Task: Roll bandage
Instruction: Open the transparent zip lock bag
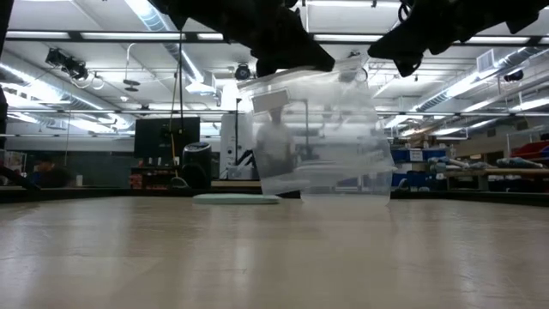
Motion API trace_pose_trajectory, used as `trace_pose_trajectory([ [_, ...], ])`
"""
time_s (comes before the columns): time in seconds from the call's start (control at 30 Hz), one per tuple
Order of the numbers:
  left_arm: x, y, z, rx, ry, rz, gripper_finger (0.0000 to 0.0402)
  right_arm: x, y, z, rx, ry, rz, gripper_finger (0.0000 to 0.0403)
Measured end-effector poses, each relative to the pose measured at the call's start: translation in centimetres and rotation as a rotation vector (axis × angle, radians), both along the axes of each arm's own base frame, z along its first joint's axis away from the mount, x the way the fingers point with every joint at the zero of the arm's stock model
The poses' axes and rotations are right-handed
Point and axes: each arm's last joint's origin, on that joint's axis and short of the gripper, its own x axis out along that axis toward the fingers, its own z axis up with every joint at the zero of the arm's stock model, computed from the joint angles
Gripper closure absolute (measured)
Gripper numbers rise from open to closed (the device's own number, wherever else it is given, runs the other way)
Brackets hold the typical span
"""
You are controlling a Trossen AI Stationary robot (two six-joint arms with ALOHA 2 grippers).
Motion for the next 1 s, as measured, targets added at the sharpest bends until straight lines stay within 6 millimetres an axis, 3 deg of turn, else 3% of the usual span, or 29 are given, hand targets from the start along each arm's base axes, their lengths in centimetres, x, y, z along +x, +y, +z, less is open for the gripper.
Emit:
trace_pose_trajectory([
  [0.23,0.2,-0.1,0.5,-0.004,-0.052,-0.002,0.0398,0.6,0.1,-0.1,0.019,-0.022,0.015,0.0278],
  [0.43,0.3,-0.1,0.9,-0.007,-0.098,-0.002,0.0398,1.1,0.1,0.1,-0.002,-0.061,0.012,0.0258],
  [0.73,0.4,0.0,1.3,-0.009,-0.134,0.014,0.0398,1.3,0.1,0.2,-0.036,-0.091,0.02,0.0296],
  [1.0,0.5,0.0,1.5,-0.007,-0.155,0.025,0.0399,1.3,0.0,0.3,-0.071,-0.095,0.007,0.0373],
])
